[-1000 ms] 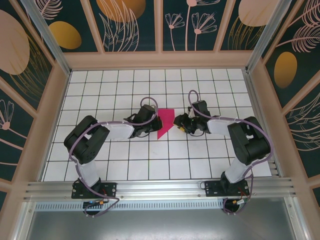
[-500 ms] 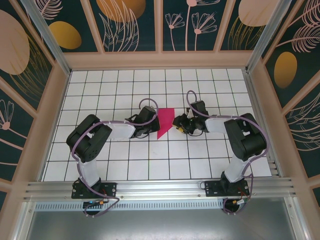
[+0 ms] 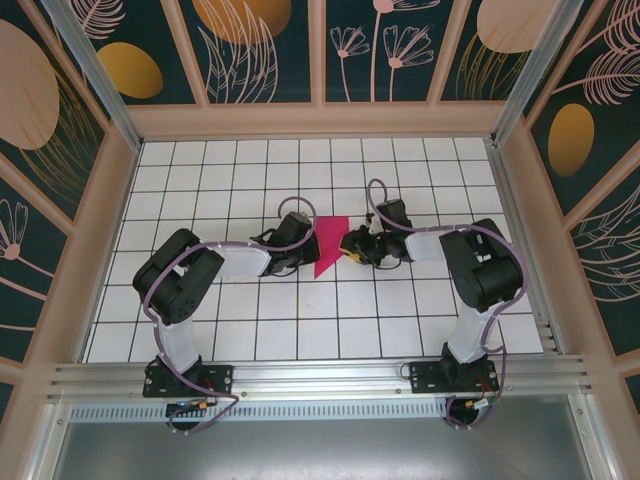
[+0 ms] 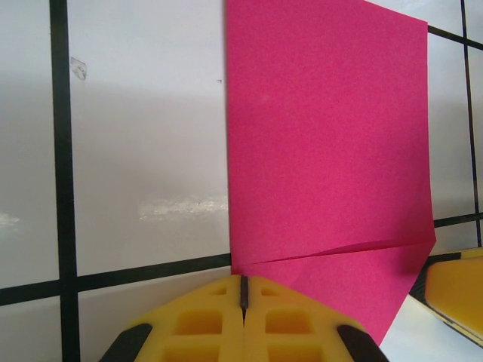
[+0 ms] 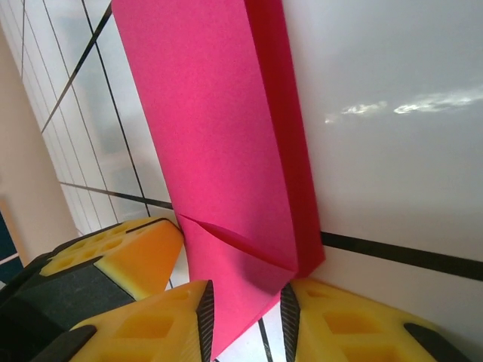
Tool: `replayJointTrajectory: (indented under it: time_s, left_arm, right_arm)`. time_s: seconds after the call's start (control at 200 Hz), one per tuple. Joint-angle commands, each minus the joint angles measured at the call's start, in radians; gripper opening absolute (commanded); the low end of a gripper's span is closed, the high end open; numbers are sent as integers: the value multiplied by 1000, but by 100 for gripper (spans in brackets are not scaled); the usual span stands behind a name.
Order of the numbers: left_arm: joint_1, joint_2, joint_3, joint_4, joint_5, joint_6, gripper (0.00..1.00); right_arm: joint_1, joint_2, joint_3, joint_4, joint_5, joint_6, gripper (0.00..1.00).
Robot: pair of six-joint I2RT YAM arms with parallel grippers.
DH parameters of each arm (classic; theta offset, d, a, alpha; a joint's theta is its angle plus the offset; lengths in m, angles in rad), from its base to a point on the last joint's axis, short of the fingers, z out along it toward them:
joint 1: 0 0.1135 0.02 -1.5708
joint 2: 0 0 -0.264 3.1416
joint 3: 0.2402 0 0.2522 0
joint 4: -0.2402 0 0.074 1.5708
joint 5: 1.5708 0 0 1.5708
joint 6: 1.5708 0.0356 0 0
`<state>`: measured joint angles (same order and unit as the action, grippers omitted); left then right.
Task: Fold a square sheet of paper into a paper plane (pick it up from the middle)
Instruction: Third fold the triangle at the center of the table.
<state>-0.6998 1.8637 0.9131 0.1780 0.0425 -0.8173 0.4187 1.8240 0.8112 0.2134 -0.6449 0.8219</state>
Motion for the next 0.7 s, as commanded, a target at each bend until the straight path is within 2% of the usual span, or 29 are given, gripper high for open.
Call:
replayJointTrajectory:
  time_s: [0.0, 0.36, 0.53, 0.696]
  left_arm:
    - [-4, 25, 14, -51, -17, -8, 0]
    - [-4, -31, 23, -90, -51, 22, 1]
    - [-4, -100, 14, -98, -52, 46, 8]
    - [-4, -215, -29, -74, -73, 59, 18]
  right_arm:
    - [5, 26, 13, 76, -67, 17, 30]
    - [-8, 36, -2, 122, -63, 33, 18]
    - [-10, 14, -7, 118, -38, 49, 0]
    - [-8, -81, 4, 26, 40, 49, 0]
